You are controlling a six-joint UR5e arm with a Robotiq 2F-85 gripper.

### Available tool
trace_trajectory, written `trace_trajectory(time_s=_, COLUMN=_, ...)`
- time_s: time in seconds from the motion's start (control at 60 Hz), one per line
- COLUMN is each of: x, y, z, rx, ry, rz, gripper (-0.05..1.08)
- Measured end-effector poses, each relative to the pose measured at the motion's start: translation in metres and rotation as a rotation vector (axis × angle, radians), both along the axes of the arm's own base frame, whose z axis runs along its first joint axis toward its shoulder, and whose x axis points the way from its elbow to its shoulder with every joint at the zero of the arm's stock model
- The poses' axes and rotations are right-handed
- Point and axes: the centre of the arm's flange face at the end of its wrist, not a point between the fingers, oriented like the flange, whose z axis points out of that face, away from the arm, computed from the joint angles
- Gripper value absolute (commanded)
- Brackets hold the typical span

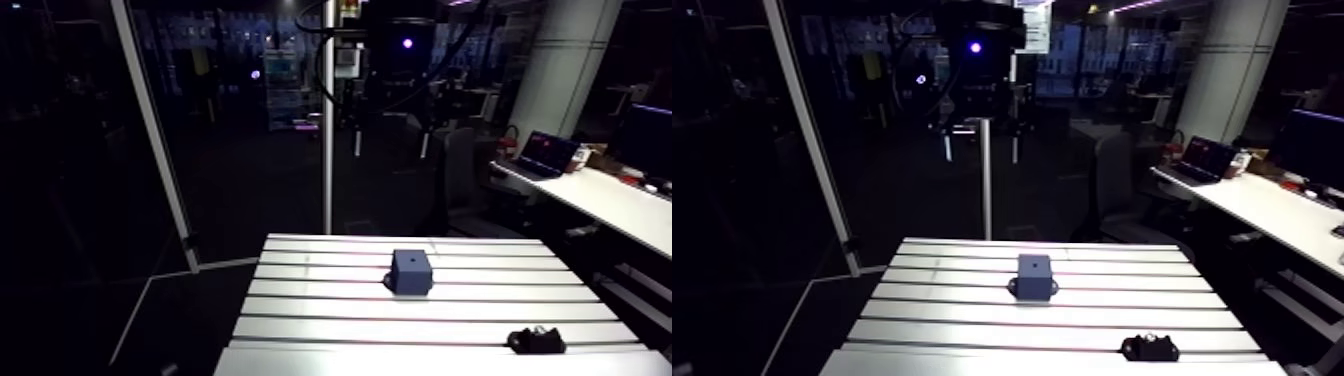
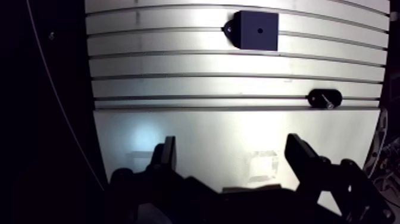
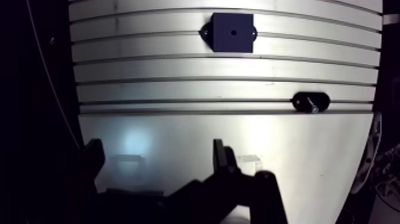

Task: Pick up the M10 bolt and insert it into the hole until fully seated.

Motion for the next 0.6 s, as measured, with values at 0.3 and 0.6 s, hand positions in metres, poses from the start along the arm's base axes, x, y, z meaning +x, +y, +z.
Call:
trace_trajectory(time_s=0.3, x=0.002, y=0.041, z=0.04, rx=-0.028, ry=0.084, rz=-0.013, gripper=0.01)
trace_trajectory(time_s=0.6, x=0.011, y=0.079, z=0.07, rx=-0.044, ry=0.148, rz=-0.023, gripper=0.01)
